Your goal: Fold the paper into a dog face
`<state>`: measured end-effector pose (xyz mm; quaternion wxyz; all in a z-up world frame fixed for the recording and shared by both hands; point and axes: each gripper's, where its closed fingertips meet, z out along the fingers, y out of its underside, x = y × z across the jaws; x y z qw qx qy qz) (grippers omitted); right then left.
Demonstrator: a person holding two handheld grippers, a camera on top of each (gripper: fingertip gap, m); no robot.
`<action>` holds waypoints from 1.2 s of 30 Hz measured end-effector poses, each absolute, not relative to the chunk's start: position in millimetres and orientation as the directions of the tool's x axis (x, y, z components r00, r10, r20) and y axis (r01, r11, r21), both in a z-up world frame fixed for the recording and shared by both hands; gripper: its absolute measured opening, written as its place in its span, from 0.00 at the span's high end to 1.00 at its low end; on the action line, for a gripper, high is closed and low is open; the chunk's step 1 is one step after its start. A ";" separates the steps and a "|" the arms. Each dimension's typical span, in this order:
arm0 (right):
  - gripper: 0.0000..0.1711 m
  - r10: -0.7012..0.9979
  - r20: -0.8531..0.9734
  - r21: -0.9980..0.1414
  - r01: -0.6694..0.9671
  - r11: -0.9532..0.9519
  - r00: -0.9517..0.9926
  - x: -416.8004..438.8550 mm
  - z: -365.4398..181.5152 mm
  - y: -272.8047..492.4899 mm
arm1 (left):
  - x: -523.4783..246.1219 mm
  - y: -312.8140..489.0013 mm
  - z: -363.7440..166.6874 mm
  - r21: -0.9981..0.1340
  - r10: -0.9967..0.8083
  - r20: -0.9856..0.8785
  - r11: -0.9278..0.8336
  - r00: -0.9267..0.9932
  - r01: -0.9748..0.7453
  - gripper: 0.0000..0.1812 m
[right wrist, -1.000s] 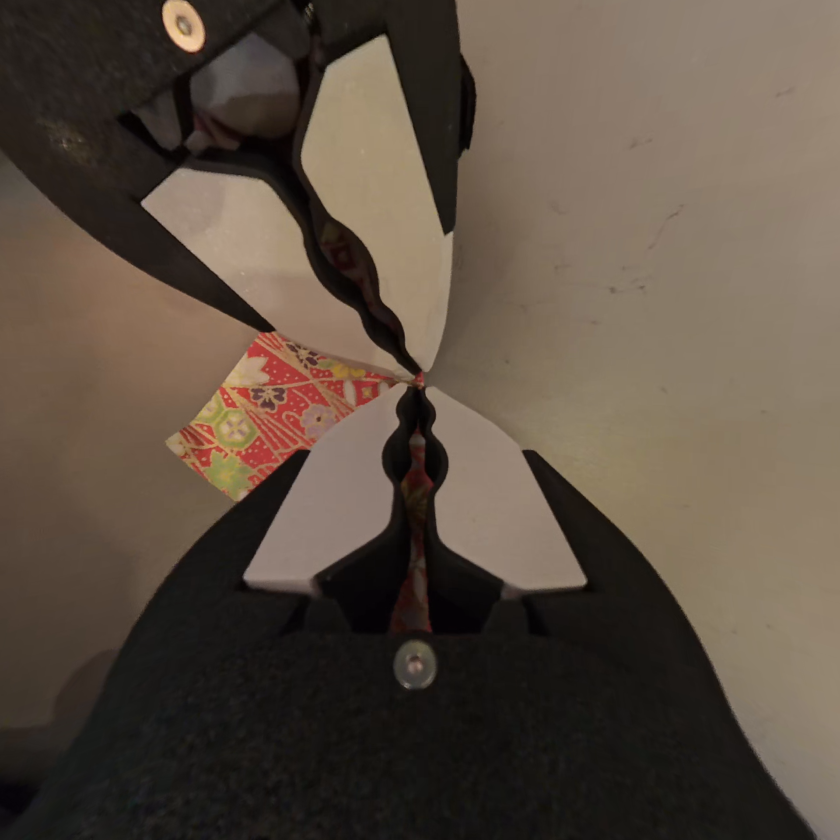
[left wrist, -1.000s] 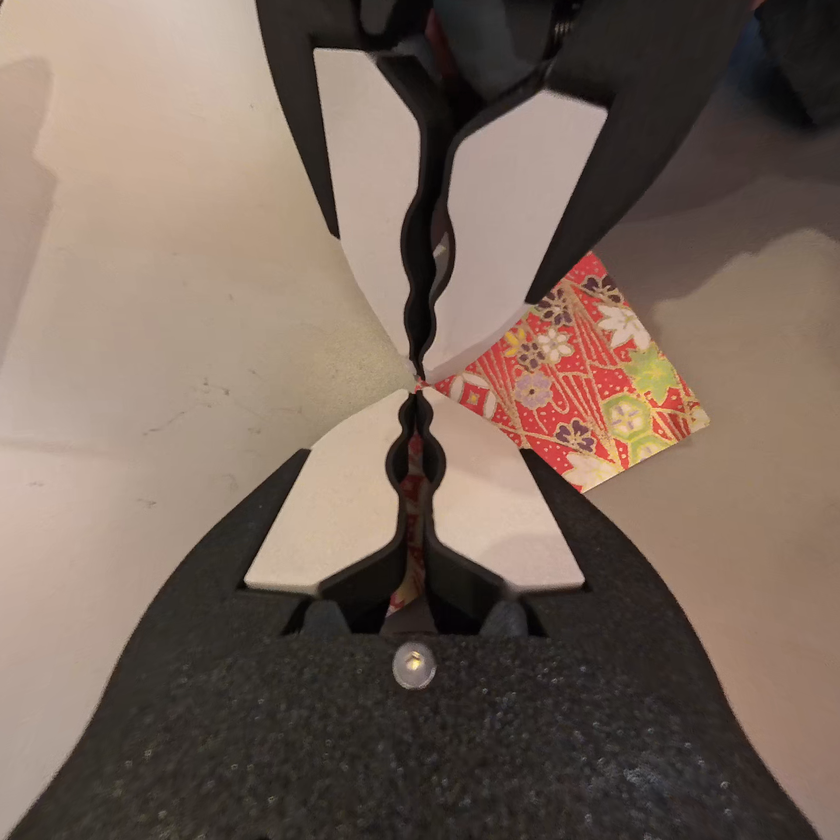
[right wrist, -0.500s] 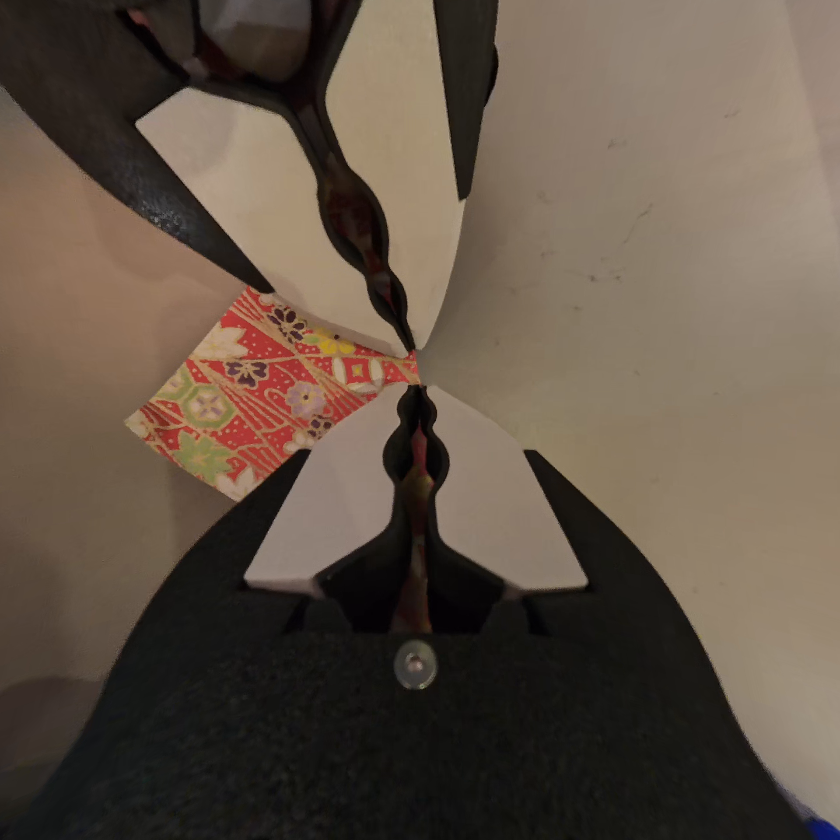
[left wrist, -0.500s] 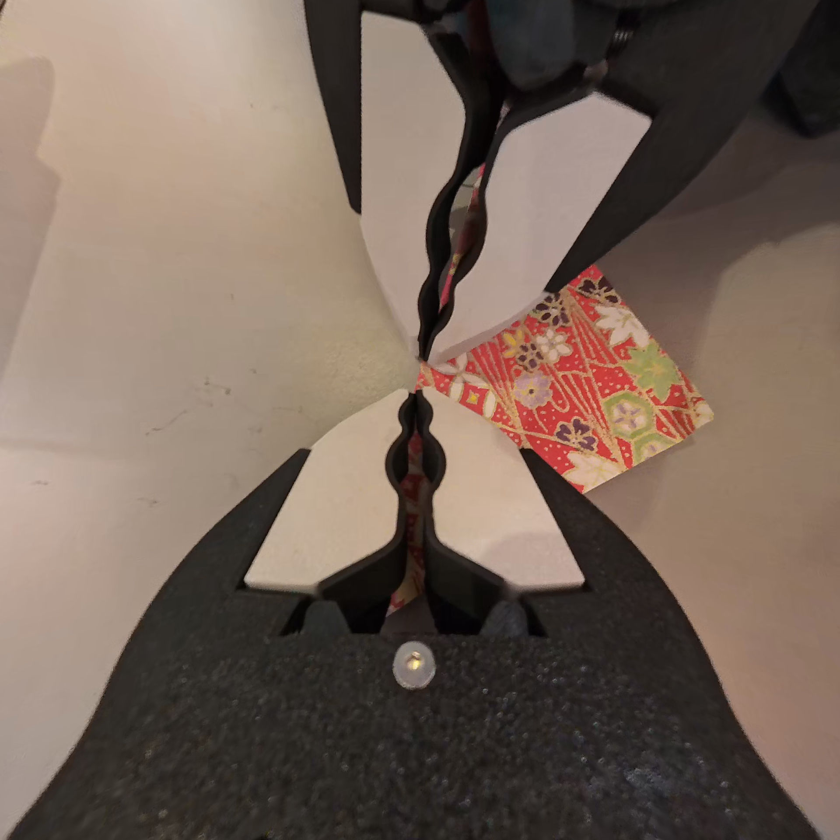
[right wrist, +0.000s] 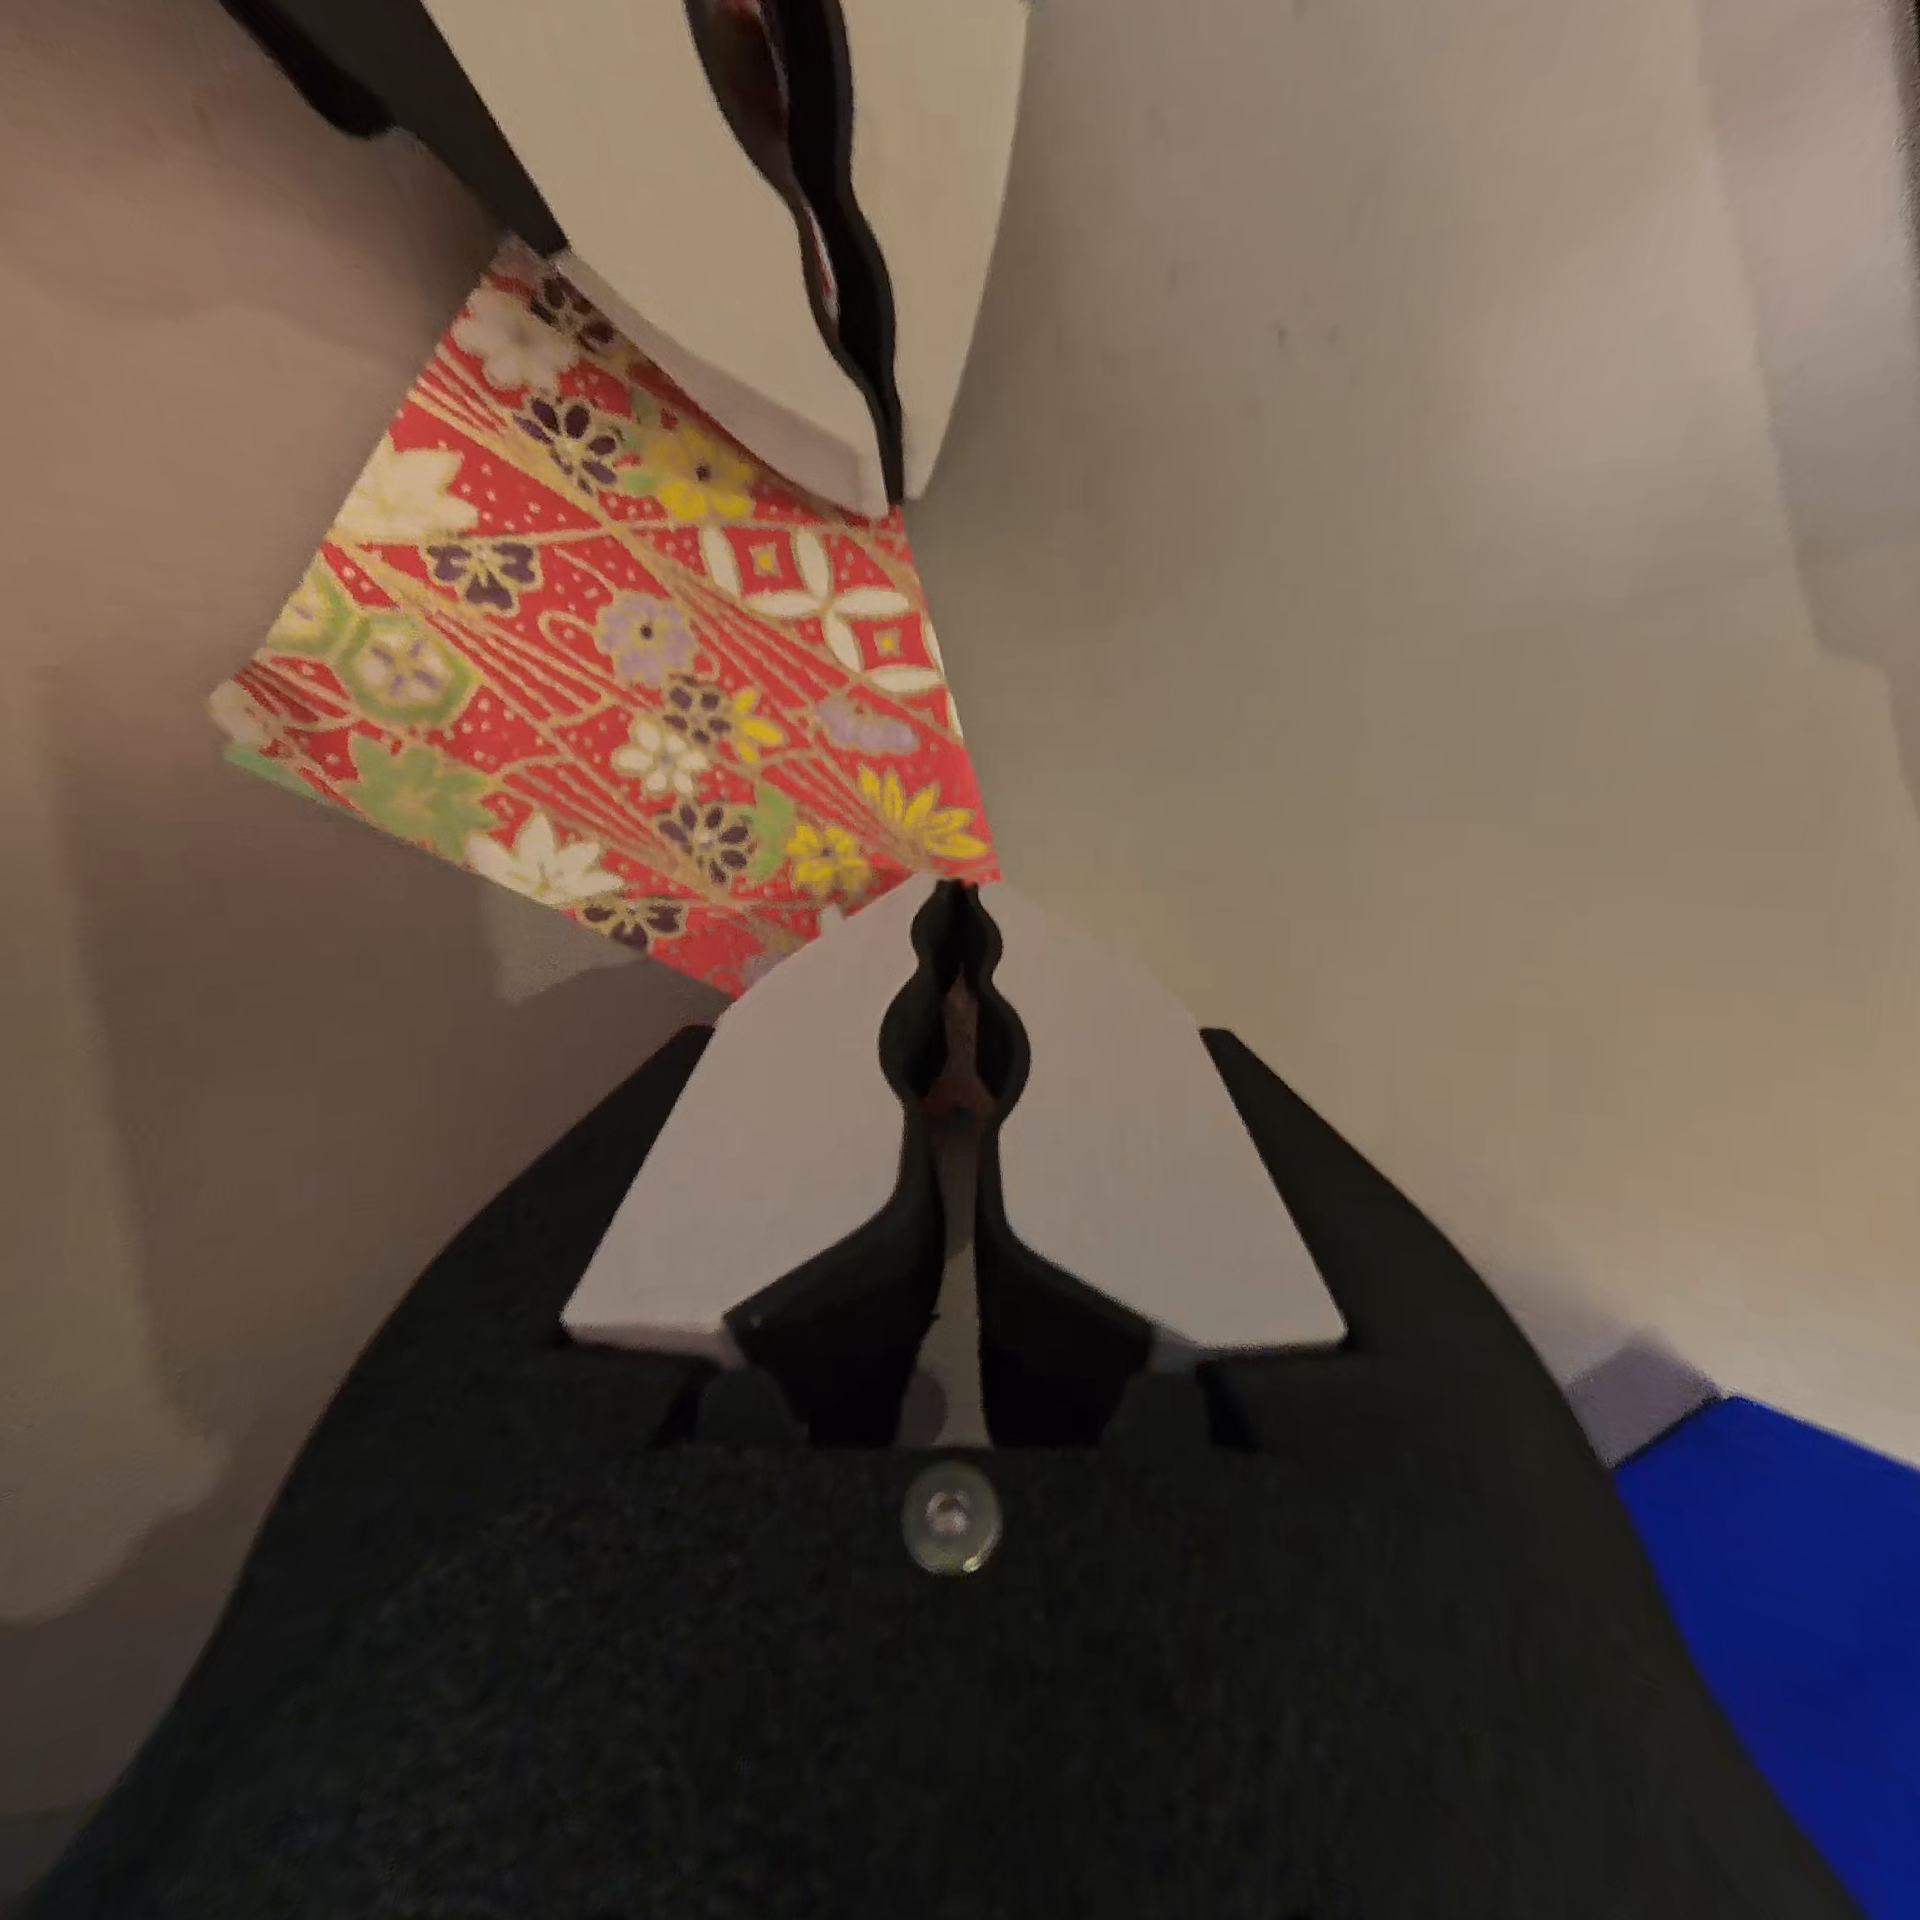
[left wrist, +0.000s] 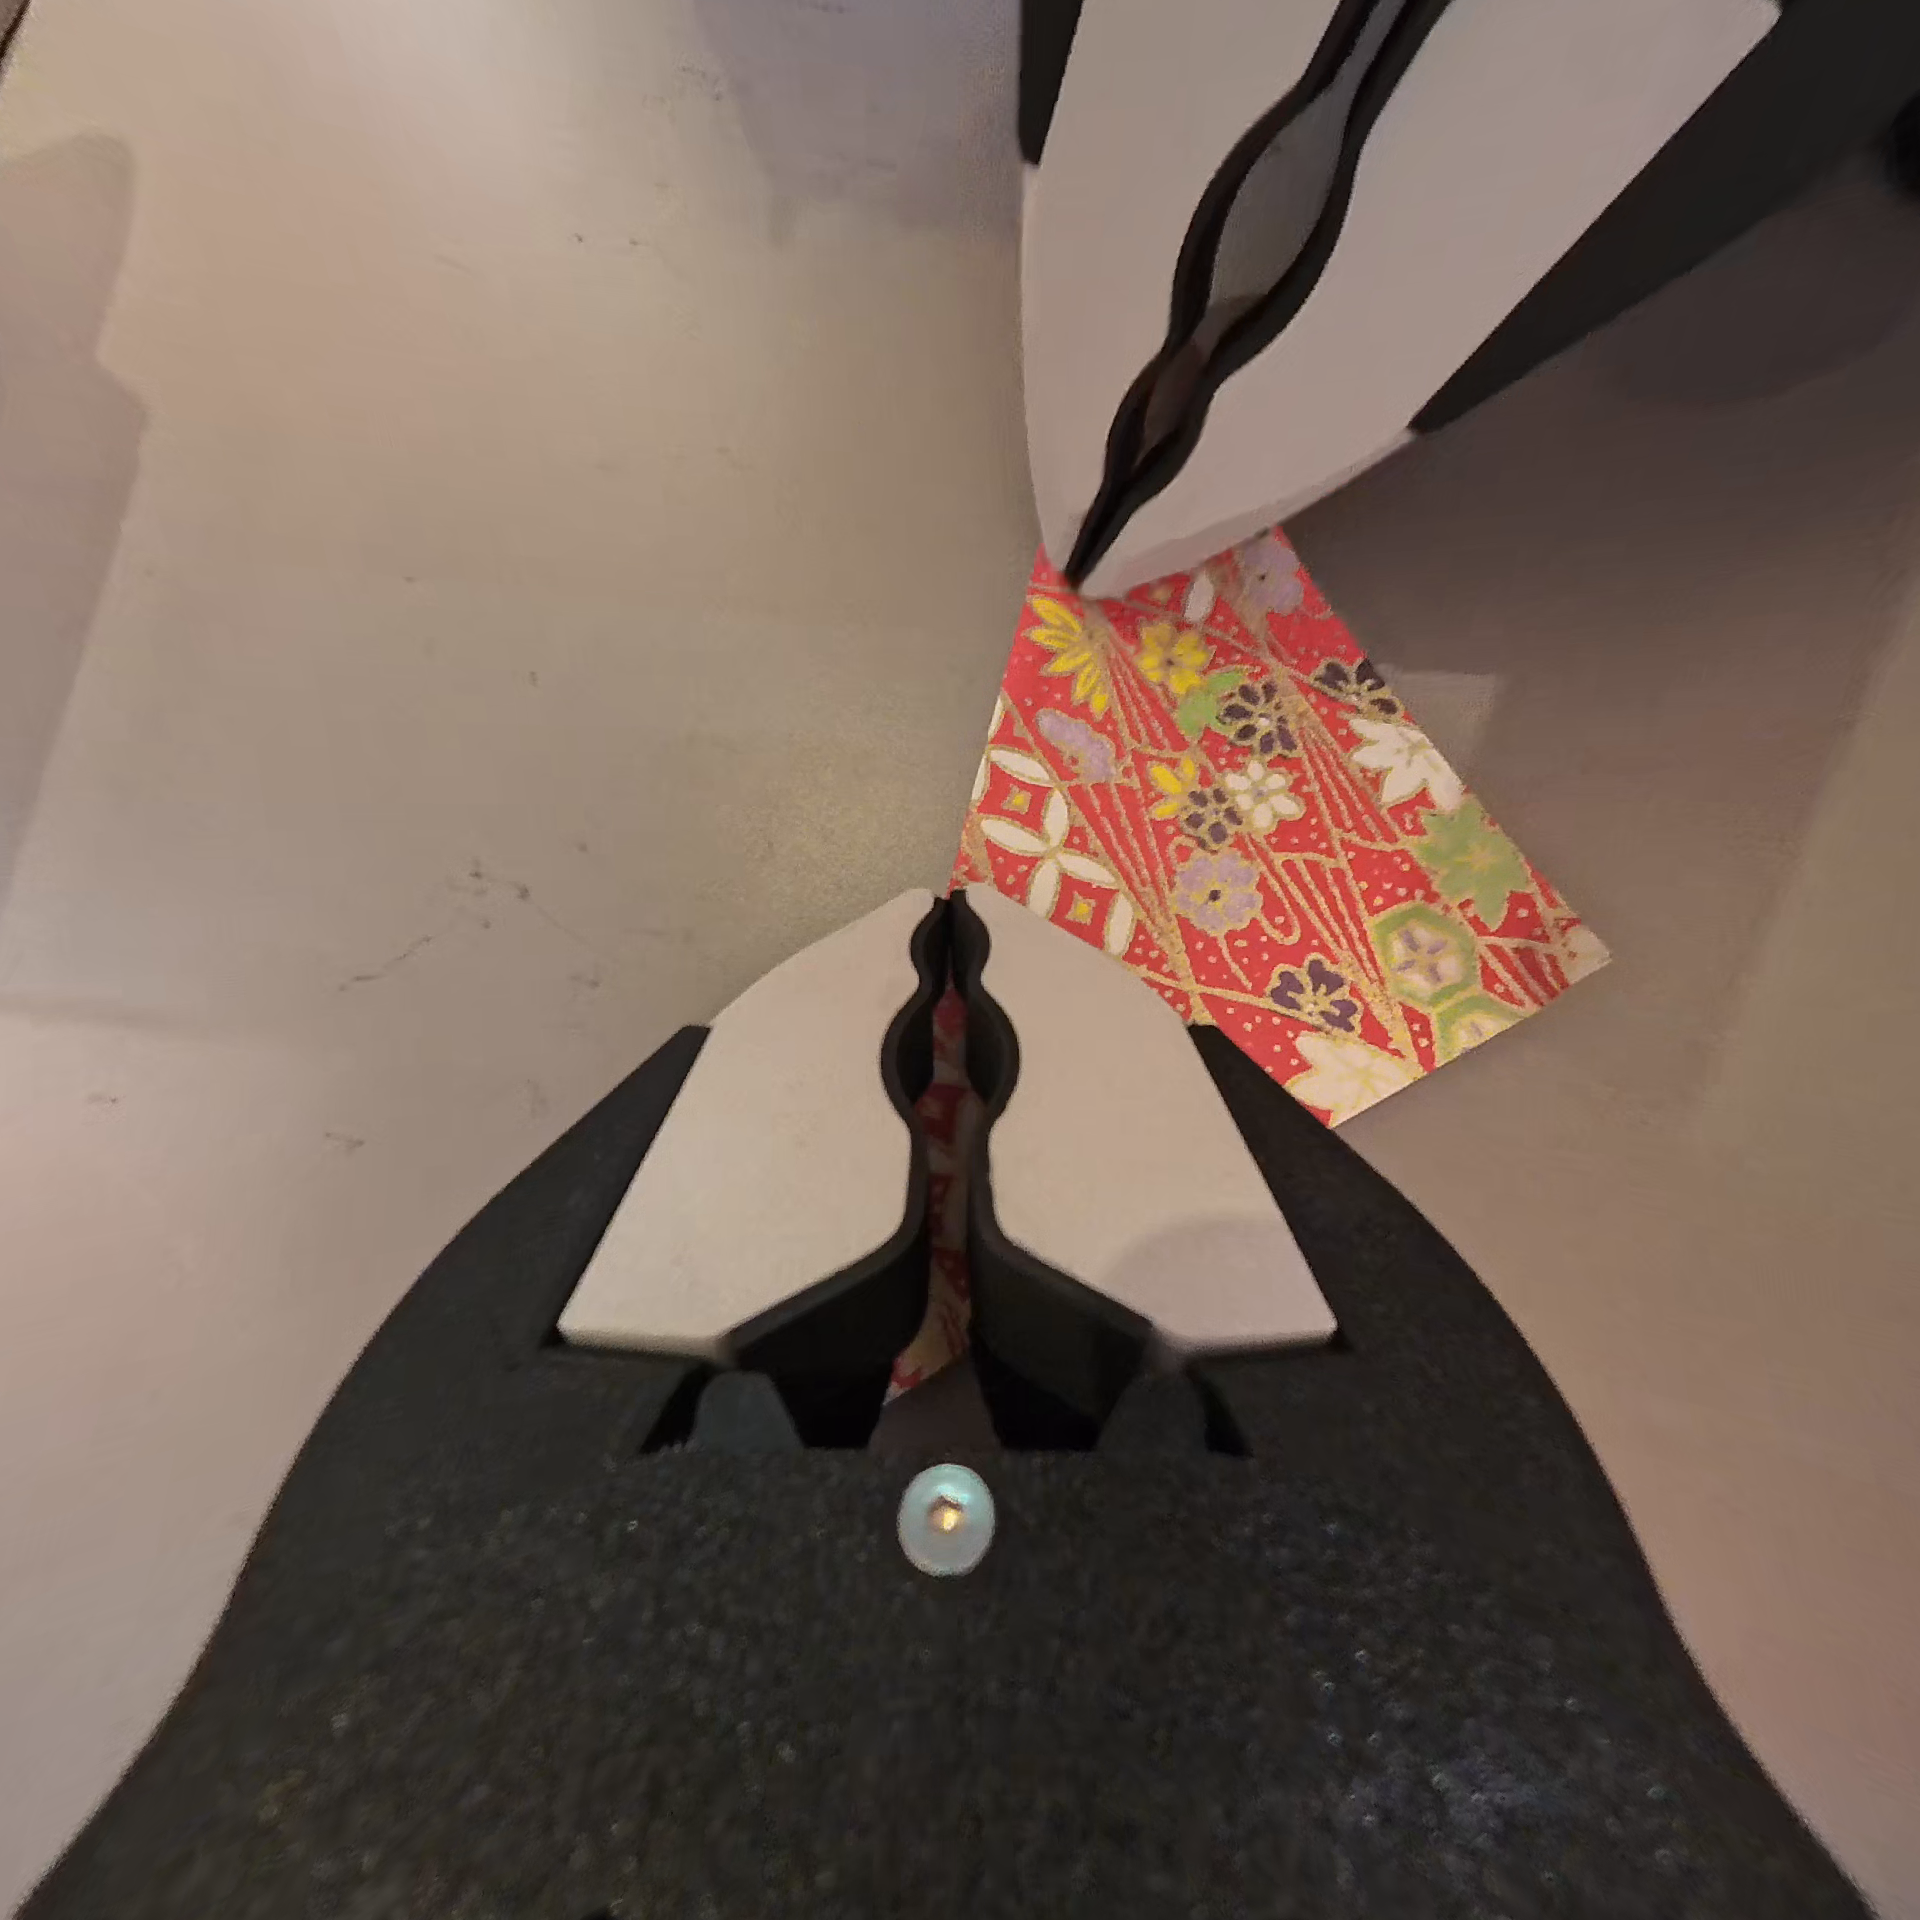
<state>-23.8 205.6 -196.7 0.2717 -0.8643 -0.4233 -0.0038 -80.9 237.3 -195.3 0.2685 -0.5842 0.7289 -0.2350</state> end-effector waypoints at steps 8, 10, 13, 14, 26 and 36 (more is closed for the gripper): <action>1.00 0.595 0.206 -0.489 0.608 -0.625 0.777 1.2 -197.0 196.9 | -81.1 237.5 -195.4 -0.652 -0.976 -0.131 0.215 -0.172 -0.727 1.00; 1.00 0.571 0.206 -0.479 0.591 -0.649 0.795 7.5 -197.1 193.7 | -81.1 237.6 -195.4 -0.653 -0.977 -0.130 0.214 -0.172 -0.727 1.00; 1.00 0.532 0.211 -0.468 0.562 -0.682 0.820 17.2 -197.3 188.7 | -81.1 237.7 -195.6 -0.653 -0.977 -0.127 0.213 -0.171 -0.727 1.00; 1.00 0.517 0.203 -0.473 0.546 -0.691 0.831 18.5 -197.3 187.7 | -81.1 237.8 -195.5 -0.653 -0.977 -0.128 0.213 -0.172 -0.727 1.00; 1.00 0.376 0.228 -0.638 0.429 -0.639 0.898 14.5 -148.1 197.9 | -81.2 238.1 -195.4 -0.648 -0.976 -0.145 0.219 -0.164 -0.729 1.00; 1.00 0.549 0.113 -0.605 0.496 -0.623 0.828 -56.0 -196.8 226.0 | -81.0 238.2 -195.4 -0.646 -0.976 -0.157 0.217 -0.151 -0.732 1.00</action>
